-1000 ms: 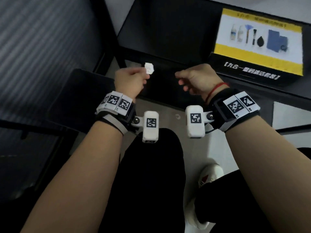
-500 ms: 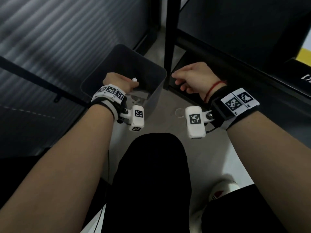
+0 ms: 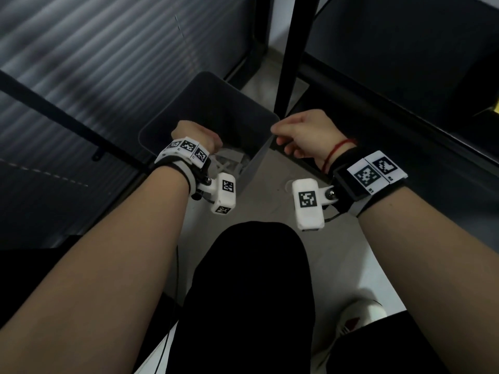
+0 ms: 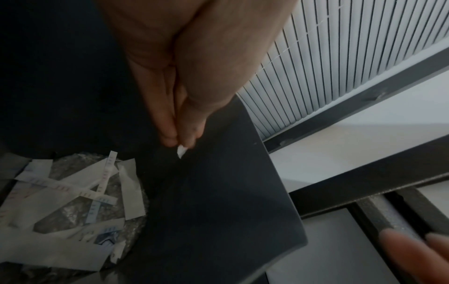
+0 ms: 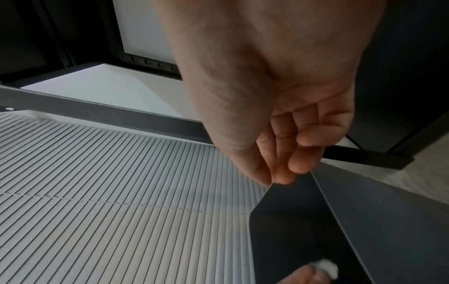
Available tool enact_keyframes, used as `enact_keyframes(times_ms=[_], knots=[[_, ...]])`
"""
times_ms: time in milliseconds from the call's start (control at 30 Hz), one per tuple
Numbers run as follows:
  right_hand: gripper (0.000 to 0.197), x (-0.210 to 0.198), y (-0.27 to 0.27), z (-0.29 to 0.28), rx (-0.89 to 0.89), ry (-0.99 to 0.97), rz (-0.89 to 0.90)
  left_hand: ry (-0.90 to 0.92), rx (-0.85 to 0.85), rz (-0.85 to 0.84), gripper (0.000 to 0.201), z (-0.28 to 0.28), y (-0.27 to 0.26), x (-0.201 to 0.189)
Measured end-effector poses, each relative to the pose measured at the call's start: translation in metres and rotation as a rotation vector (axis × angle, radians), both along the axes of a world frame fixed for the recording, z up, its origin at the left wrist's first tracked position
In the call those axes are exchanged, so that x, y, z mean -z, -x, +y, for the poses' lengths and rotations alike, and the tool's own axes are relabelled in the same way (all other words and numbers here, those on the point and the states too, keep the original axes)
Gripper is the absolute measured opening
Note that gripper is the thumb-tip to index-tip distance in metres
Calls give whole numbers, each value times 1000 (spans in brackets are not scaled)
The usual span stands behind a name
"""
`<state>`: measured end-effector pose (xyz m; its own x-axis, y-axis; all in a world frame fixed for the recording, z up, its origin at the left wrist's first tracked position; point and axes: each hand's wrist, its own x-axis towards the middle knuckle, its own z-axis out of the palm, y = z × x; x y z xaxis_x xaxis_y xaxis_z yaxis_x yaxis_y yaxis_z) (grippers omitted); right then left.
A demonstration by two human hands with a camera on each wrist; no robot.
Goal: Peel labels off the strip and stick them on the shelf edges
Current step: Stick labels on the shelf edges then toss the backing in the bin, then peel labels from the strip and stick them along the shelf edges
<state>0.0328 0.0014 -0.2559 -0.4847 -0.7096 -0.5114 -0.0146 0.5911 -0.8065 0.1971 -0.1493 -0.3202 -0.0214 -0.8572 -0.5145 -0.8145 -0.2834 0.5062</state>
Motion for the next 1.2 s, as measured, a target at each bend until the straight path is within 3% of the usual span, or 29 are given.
enact_keyframes(times_ms=[267,433,533,733,1000,1200], knots=[[10,-14,18,10,62,21,-3,33,16,35,15,6,11,-8],[10,-24,23,14,74,25,-14,66,152,86,22,16,27,-34],[8,-42,28,18,115,37,-11,119,219,211,12,33,53,-70],[5,-101,51,42,218,120,20,167,417,451,11,83,111,-149],[11,-202,86,141,413,246,152,174,767,756,22,164,178,-265],[8,-251,100,205,530,271,231,179,920,873,18,223,209,-319]])
